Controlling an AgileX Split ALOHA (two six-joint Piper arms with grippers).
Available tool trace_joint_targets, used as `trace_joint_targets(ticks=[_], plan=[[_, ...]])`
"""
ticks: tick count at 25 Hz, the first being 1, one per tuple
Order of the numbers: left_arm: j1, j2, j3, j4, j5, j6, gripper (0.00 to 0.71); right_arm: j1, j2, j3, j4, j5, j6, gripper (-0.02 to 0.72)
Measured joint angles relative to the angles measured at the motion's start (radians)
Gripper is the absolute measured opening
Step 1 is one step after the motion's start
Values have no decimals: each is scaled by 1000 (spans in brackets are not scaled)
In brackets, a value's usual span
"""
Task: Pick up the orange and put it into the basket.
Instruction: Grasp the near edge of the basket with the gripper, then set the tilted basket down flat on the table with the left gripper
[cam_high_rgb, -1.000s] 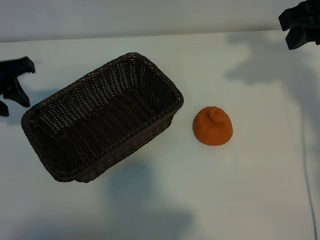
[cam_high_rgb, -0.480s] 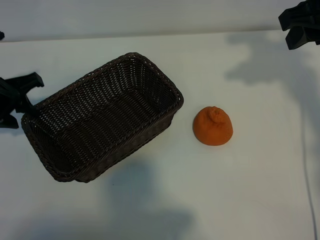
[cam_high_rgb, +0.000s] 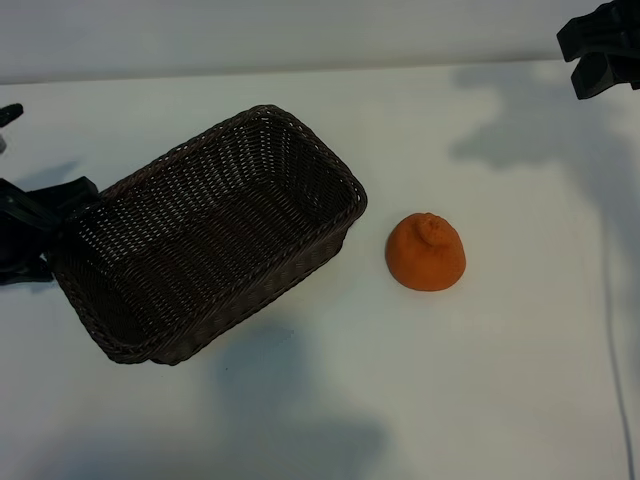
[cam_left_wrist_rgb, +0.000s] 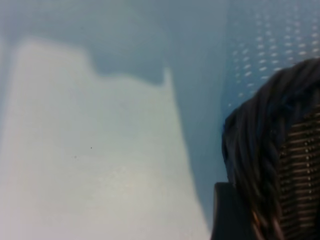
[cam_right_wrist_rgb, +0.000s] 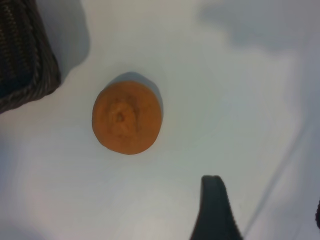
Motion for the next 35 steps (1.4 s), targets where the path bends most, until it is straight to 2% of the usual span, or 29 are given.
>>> trace_joint_targets(ticks=[14,16,17,19,28,35], plan=[[0,166,1,-84,-48,1,441,0,0,0,0,0,0,468],[0,180,1,-84,-45,2,400,0,0,0,0,0,0,468],[0,183,1,-84,-40,10,343,0,0,0,0,0,0,468],[0,186,1,-93,-27,31,182,0,0,0,0,0,0,468],[0,185,0,-137,14,78,176,0,0,0,0,0,0,468],[0,185,-30,-208,87,172,172,0,0,0,0,0,0,468]])
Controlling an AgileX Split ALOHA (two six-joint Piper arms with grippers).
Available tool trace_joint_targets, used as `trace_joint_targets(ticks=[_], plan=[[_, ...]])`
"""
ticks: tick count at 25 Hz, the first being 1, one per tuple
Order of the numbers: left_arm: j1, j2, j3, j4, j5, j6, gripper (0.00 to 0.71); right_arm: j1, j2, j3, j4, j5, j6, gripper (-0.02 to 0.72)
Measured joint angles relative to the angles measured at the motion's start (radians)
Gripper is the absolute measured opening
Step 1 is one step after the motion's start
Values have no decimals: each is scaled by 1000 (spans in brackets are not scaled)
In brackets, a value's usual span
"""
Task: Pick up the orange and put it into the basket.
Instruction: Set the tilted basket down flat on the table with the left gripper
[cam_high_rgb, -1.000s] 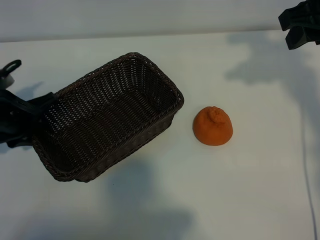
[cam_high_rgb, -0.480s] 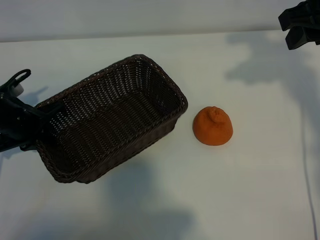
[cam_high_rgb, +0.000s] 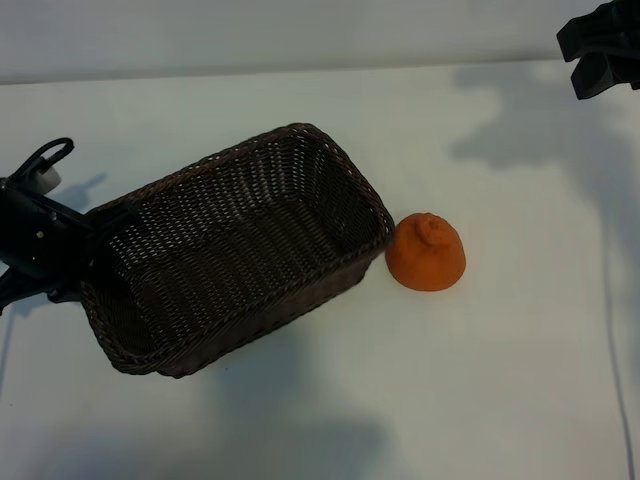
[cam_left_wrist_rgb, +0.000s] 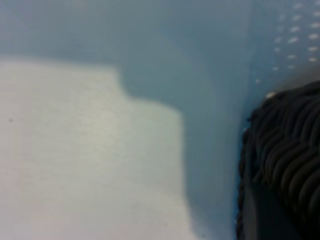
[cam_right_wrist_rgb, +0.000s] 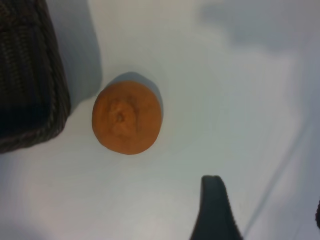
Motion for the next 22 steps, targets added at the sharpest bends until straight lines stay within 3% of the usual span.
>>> trace_joint_targets(ticks=[10,22], plan=[[0,0,-135,-3,153,195,171,0,0,0,0,0,0,468],[0,14,-445,55,352,316,170,0,0,0,0,0,0,468]])
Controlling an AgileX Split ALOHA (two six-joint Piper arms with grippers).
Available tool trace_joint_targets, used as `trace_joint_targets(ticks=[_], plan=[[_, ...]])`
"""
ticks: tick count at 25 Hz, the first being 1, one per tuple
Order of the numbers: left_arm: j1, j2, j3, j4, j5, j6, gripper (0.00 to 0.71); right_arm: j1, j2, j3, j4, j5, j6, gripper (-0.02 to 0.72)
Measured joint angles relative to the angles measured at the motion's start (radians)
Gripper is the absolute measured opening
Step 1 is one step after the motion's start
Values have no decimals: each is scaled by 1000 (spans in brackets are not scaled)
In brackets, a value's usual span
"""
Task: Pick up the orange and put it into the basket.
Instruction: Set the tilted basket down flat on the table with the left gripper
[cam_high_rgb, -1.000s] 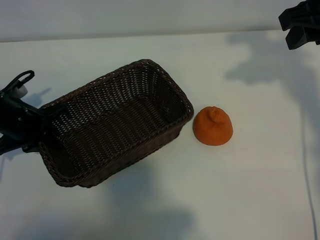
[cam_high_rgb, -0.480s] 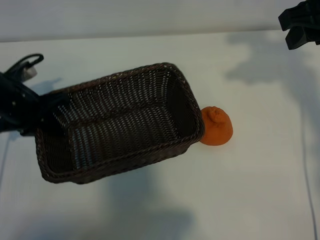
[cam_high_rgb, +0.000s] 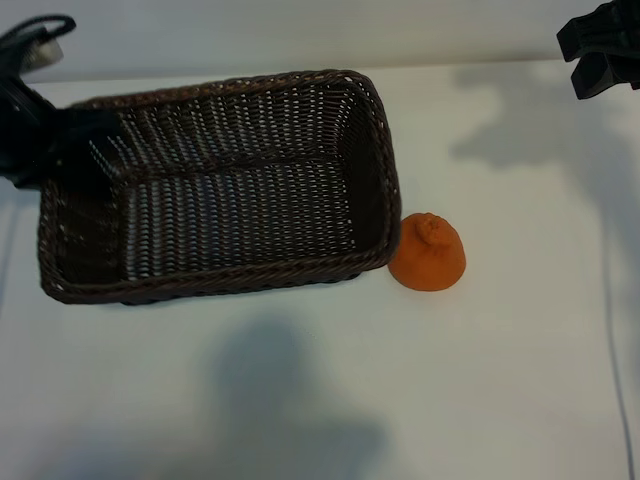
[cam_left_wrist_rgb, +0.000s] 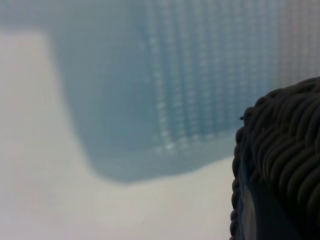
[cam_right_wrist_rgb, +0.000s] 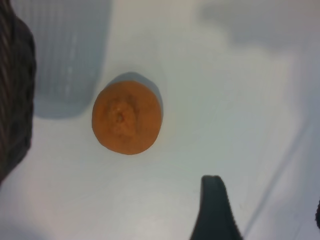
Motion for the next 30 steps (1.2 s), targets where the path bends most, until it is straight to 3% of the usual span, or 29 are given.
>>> trace_joint_targets(ticks=[11,18,30], plan=[[0,130,-145,46,65,71,169,0,0,0,0,0,0,468],[0,209,-150,46,55,142,169,0,0,0,0,0,0,468],[0,301,-152,-8,-8,107,169,0,0,0,1,0,0,468]])
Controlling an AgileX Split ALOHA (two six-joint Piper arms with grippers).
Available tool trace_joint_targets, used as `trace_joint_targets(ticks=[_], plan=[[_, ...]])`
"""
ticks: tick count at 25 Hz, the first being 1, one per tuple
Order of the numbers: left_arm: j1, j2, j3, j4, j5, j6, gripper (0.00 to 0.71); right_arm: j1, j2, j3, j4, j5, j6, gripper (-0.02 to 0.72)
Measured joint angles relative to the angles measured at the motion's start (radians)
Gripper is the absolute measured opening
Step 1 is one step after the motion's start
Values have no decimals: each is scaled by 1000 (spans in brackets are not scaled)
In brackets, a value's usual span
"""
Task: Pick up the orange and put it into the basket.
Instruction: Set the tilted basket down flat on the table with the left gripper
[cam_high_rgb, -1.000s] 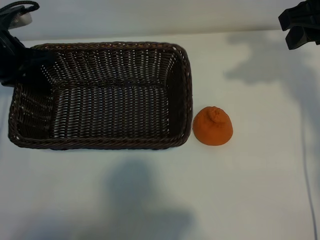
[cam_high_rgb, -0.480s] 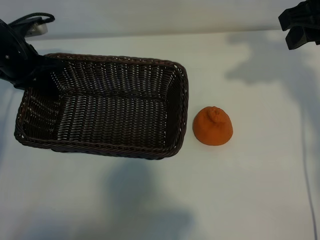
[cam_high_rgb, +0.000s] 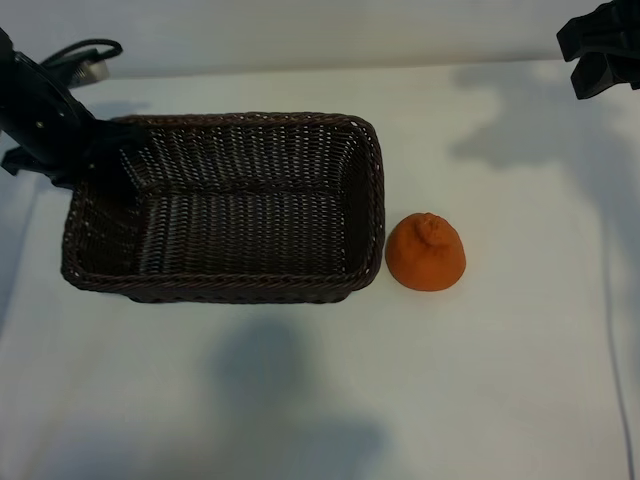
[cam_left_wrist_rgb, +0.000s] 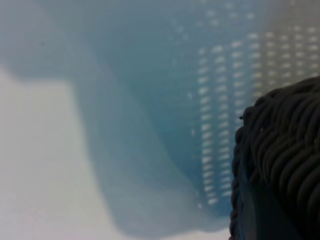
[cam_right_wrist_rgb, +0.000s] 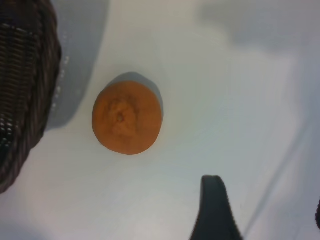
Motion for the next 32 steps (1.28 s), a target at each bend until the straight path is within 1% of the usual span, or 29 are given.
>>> trace_joint_targets(ticks=[4,8,14,32], plan=[[0,40,0,-7,-34,4,169,0,0,0,0,0,0,468],[0,69,0,-50,-65,34,169,0,0,0,0,0,0,468],[0,86,0,-84,-70,72,169,0,0,0,0,0,0,468],[0,87,0,-87,-77,105,169,0,0,0,1,0,0,468]])
